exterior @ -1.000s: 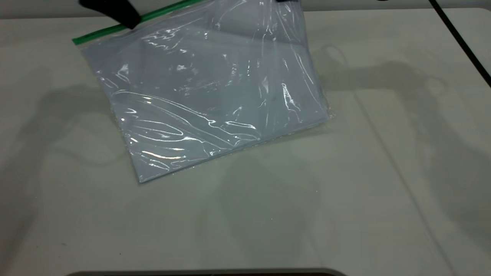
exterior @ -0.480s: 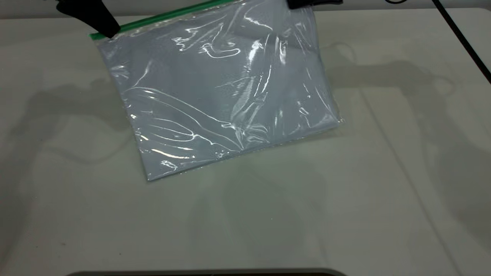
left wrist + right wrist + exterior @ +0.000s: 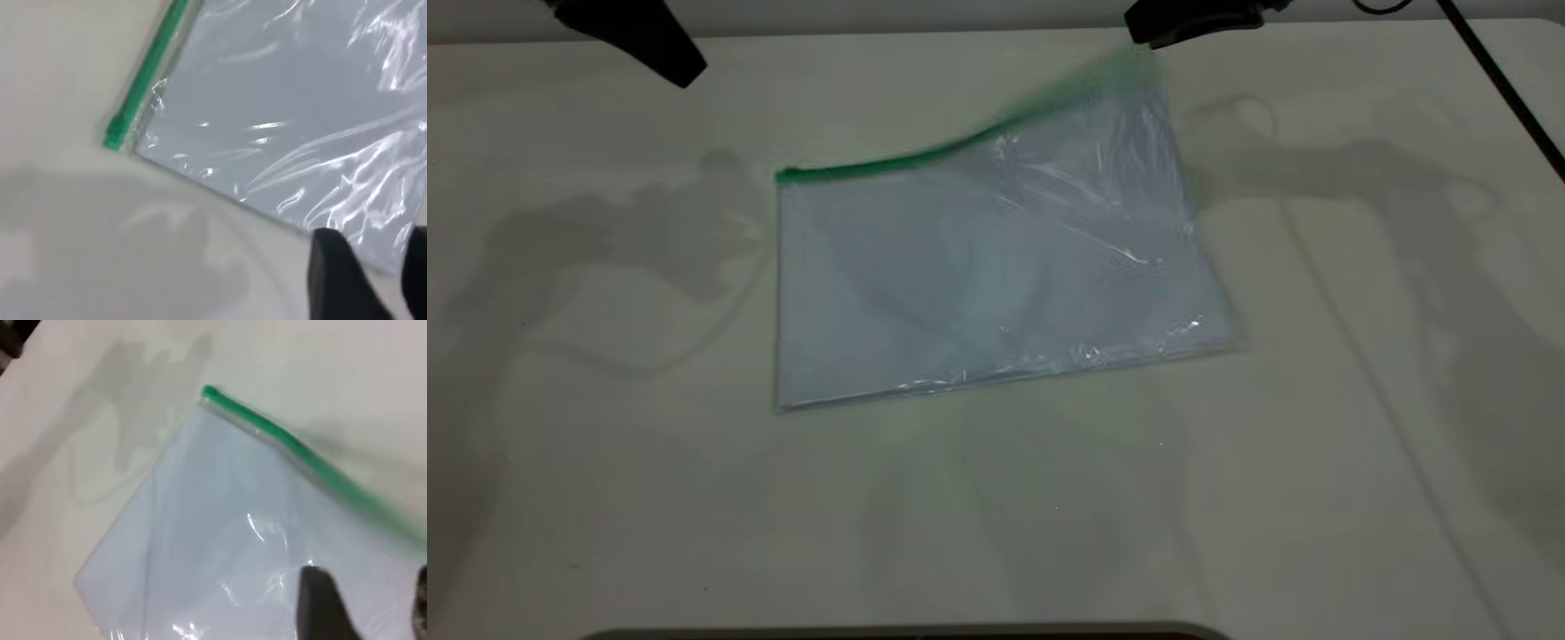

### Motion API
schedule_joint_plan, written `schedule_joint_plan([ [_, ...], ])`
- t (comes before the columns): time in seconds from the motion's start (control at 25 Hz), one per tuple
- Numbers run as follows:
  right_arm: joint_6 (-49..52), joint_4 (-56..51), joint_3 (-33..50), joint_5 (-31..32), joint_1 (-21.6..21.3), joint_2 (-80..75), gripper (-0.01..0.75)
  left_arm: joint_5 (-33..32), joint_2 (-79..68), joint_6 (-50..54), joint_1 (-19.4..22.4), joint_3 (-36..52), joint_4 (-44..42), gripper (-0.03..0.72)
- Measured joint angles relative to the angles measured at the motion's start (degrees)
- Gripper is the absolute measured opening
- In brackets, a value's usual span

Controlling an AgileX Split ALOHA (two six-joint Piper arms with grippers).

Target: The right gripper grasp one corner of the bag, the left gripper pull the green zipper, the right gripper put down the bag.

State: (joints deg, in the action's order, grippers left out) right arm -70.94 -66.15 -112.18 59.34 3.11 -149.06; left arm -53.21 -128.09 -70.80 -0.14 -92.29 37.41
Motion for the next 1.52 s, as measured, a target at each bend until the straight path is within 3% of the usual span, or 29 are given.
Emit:
schedule_joint_plan([
  [0.16, 4.8, 4.2, -0.1, -2.5, -0.5, 0.2, 0.574, 1.3, 0.2, 5.0, 0.0, -0.1, 0.7, 0.496],
  [0.28, 9.2, 10.4, -1.3, -3.4, -1.8, 1.9, 0.603, 1.5, 1.8, 14.7, 0.0, -1.4, -3.7, 0.547],
  [0.44, 16.5, 21.0, -4.7, -0.8, -3.9, 8.6, 0.585, 0.1, 7.9, 31.2, 0.0, -4.2, -14.5, 0.552],
  [0.64, 26.3, 30.2, -9.1, 7.9, -5.0, 20.8, 0.575, -6.3, 17.7, 46.5, 0.0, -5.8, -25.5, 0.552],
  [0.8, 32.7, 32.9, -10.8, 11.2, -5.1, 29.5, 0.575, -13.5, 25.9, 52.3, 0.0, -5.8, -29.1, 0.552],
  [1.2, 45.3, 40.0, -10.6, 11.4, -5.4, 45.3, 0.574, -13.7, 46.4, 62.2, 0.0, -2.8, -33.8, 0.552],
  [1.36, 47.3, 40.4, -4.3, 11.4, -5.4, 52.5, 0.574, -13.7, 57.5, 62.8, 0.0, 3.4, -34.5, 0.552],
  [1.52, 47.3, 39.0, 7.6, 11.4, -5.4, 62.6, 0.574, -13.7, 70.7, 62.7, 0.0, 12.1, -37.4, 0.552],
])
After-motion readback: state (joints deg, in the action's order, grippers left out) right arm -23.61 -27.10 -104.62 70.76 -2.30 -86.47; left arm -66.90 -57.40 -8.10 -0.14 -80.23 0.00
